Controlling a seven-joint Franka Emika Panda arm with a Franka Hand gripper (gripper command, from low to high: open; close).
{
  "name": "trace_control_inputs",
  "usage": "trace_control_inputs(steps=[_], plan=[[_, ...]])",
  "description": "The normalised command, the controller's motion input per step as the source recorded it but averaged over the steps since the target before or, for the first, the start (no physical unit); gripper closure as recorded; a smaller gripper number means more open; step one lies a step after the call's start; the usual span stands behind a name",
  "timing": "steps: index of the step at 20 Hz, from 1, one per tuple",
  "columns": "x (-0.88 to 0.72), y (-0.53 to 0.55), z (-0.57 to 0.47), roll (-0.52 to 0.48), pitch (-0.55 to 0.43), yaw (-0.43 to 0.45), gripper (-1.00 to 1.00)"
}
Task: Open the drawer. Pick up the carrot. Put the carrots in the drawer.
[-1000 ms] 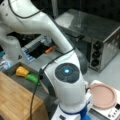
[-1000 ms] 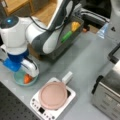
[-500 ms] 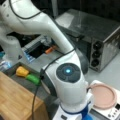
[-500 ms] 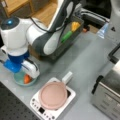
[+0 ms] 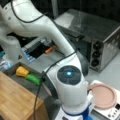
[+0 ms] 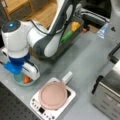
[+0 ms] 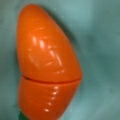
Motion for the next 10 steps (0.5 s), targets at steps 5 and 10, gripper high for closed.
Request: trace_control_inputs(steps=[5,10], plan=[[0.22,-0.07,0.01,0.147,0.001,-0.031,-1.00],[0.22,-0.06,0.02,0.150,0.004,-0.038,-1.00]])
